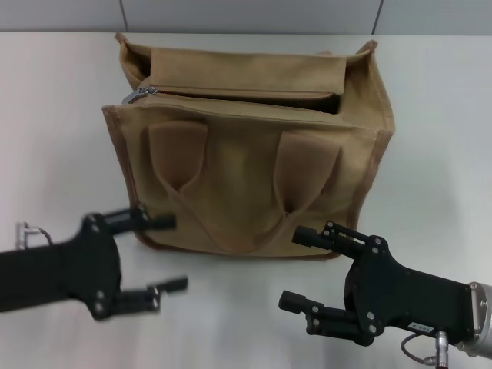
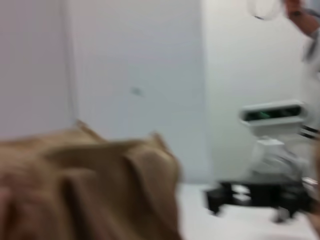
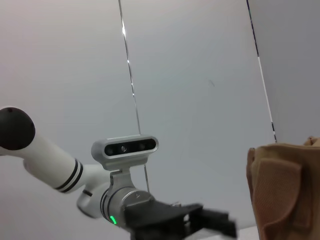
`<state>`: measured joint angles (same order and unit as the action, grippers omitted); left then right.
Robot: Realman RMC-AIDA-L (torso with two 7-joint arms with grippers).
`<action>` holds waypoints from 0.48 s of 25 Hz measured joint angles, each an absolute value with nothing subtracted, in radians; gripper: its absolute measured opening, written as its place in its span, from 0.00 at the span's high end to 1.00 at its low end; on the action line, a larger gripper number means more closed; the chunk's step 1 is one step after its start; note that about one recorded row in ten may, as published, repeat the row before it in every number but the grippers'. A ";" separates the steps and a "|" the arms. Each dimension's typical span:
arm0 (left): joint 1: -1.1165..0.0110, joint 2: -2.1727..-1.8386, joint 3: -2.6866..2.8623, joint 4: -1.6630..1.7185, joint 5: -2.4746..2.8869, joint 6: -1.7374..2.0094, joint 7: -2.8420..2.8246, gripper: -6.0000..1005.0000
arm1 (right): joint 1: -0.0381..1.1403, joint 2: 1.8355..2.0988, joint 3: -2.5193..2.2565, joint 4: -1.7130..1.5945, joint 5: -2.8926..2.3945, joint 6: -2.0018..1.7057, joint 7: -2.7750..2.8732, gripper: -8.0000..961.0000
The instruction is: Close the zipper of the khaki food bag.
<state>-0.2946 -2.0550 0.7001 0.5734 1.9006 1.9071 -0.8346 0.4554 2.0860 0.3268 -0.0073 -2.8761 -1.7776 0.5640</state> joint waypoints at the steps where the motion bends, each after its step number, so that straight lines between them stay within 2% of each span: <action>1: -0.293 -2.057 0.653 0.562 1.899 1.912 -0.828 0.23 | 0.455 2.086 0.327 -0.005 -2.876 -1.778 0.564 0.18; 12: -0.280 -2.064 0.200 0.402 1.839 1.943 -0.766 0.23 | 0.451 2.088 0.327 0.040 -2.876 -1.766 0.510 0.18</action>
<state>-0.2801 -2.0636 0.2002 0.4016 1.8392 1.9430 -0.7658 0.4512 2.0877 0.3272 0.0403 -2.8761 -1.7663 0.5098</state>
